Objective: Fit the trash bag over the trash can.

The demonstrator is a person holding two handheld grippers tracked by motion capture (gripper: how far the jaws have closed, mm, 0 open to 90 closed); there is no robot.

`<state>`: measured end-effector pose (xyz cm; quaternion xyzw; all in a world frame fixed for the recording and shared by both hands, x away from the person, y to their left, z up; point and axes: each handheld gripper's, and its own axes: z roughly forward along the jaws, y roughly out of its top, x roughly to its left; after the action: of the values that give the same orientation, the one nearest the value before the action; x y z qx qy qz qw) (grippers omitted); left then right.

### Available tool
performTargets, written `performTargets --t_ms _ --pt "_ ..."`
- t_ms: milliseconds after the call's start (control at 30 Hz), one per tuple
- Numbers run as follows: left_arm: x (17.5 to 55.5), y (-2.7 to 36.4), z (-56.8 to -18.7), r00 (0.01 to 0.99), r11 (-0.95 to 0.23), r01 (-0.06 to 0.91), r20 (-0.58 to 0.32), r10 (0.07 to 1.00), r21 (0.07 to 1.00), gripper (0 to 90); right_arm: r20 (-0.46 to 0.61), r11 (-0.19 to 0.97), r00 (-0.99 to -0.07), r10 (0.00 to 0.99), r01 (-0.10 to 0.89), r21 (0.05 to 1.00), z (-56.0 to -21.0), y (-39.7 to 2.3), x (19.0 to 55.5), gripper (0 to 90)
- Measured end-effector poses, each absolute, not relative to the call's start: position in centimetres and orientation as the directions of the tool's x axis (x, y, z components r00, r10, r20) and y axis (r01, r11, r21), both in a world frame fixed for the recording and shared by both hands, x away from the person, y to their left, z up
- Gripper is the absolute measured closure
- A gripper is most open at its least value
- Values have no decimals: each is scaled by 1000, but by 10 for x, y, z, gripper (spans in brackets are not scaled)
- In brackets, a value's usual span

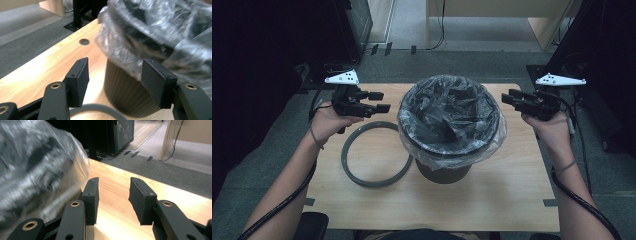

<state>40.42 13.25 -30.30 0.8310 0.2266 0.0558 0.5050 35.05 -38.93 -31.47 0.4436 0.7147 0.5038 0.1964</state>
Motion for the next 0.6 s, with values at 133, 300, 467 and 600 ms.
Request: performTargets --t_ms 133,300,467,600 --pt "406 138 -310 885 -378 318 -128 448 870 379 170 95 -516 840 448 889 -328 -395 347 571" --pt "407 141 -325 882 -397 309 -105 459 864 376 172 106 -515 840 465 879 -342 -394 345 543" --pt "407 143 -341 876 -416 319 -98 472 852 372 165 117 -515 841 472 874 -352 -390 343 495" --pt "407 144 -352 872 -416 328 -102 480 848 368 156 129 -518 841 471 873 -359 -387 341 430"
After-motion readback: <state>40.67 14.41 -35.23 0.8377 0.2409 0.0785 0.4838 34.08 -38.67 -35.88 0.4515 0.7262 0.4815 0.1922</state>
